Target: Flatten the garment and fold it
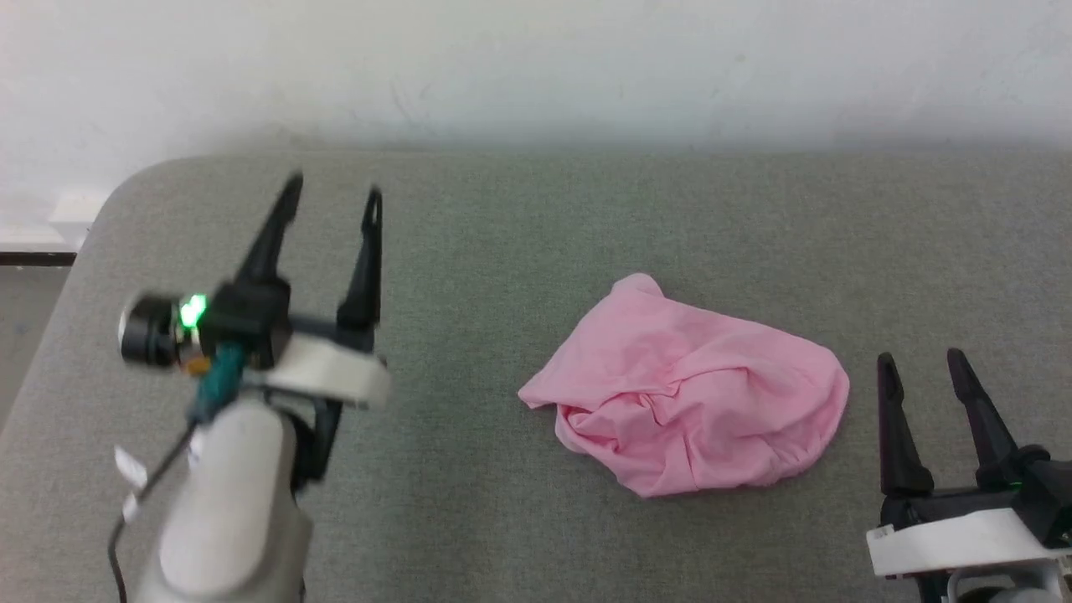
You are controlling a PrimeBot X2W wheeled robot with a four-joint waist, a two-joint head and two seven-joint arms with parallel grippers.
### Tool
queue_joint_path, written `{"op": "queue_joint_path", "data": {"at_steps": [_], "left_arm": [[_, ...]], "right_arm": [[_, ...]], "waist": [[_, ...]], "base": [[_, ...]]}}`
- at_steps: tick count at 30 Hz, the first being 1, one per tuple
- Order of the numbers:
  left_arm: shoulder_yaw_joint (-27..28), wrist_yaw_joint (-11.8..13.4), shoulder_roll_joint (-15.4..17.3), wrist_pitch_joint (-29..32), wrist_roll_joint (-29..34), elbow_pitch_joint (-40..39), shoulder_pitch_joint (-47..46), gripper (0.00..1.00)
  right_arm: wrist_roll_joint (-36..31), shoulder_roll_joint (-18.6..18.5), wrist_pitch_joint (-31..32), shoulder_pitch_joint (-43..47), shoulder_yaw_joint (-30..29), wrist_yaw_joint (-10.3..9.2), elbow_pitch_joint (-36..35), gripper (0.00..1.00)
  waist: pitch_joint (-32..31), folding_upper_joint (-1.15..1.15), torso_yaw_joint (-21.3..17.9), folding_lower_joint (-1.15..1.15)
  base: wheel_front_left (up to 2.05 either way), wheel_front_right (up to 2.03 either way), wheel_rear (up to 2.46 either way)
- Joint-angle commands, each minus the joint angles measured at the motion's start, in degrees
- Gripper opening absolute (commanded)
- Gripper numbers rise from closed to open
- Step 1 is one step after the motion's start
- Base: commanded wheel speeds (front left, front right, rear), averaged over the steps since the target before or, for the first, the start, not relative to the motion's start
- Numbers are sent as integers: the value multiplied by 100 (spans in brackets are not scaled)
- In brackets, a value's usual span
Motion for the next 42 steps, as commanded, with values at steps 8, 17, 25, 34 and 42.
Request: {"op": "queue_joint_path", "data": {"at_steps": [8,17,25,34,42], "left_arm": [[-827,-643,253,906,-258,1703,-1928,100],[-3661,-663,990,3290,-2921,2065,-3043,100],[-5730,-664,1654,4480,-4275,1720,-3633,100],[-6557,-664,1781,5028,-4508,1873,-3653,100],[-6571,-664,1807,5009,-4137,1722,-3381,35]], "right_arm": [[48,15,-26,-129,34,-5,-22,100],[90,15,-26,-304,48,-5,-27,100],[133,15,-26,-463,77,-5,-39,100],[202,15,-26,-660,118,-5,-42,100],[207,15,-26,-651,64,-5,-31,100]], "waist": [[240,0,-270,-1],[508,0,-621,-1],[796,0,-848,-1],[1097,0,-1048,-1],[1082,0,-970,-1]], "base": [[0,0,0],[0,0,0],[0,0,0],[0,0,0],[0,0,0]]}}
